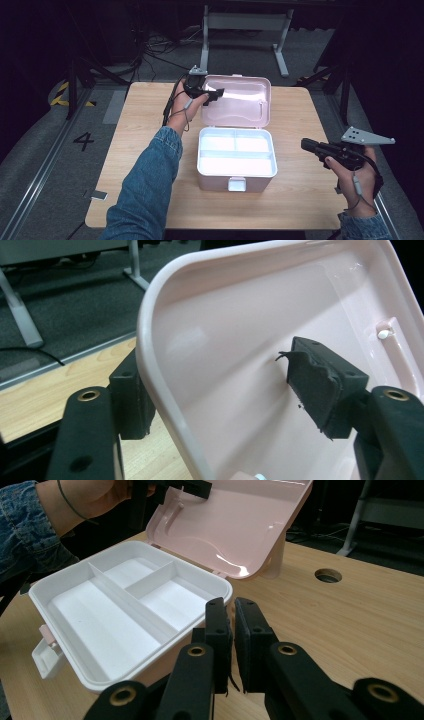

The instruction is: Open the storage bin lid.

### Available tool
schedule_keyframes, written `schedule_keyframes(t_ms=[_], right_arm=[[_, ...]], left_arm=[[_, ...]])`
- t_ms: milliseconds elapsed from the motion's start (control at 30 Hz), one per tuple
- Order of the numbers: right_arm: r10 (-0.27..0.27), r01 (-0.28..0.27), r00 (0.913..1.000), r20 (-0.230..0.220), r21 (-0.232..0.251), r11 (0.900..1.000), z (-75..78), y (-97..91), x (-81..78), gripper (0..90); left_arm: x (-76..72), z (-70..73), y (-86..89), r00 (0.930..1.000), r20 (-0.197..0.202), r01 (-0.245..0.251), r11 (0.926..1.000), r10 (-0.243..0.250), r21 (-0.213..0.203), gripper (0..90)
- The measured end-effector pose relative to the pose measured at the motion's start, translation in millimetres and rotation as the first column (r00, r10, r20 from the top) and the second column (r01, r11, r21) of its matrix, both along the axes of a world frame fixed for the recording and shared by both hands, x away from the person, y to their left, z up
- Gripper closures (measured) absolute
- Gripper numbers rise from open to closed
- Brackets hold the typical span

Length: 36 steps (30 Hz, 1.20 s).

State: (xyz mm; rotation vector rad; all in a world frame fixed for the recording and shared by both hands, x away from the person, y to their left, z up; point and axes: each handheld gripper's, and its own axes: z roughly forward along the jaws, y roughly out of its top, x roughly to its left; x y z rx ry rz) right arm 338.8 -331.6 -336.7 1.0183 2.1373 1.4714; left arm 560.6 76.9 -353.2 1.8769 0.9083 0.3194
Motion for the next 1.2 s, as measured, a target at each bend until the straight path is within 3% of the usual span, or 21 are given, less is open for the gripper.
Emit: schedule_keyframes(t_ms=[433, 800, 1200], right_arm=[[0.001, -0.001, 0.9997, -0.023, -0.003, 1.0000, -5.6, 0.5, 3.1, 84.7], [0.006, -0.007, 0.9993, -0.036, -0.008, 0.9999, -7.9, -0.1, 4.6, 84.5], [0.008, -0.008, 0.9990, -0.043, -0.012, 0.9999, -10.3, 1.6, 6.2, 83.9]], left_arm=[[10.4, -20.4, 1.1, 0.9969, -0.078, -0.004, 0.9995, 0.001, -0.032, 30.1], [16.0, -35.2, 3.0, 0.9917, -0.128, -0.017, 0.9998, 0.018, 0.009, 29.2], [19.5, -51.3, 1.8, 0.9718, -0.233, -0.039, 0.9992, 0.040, 0.008, 28.4]])
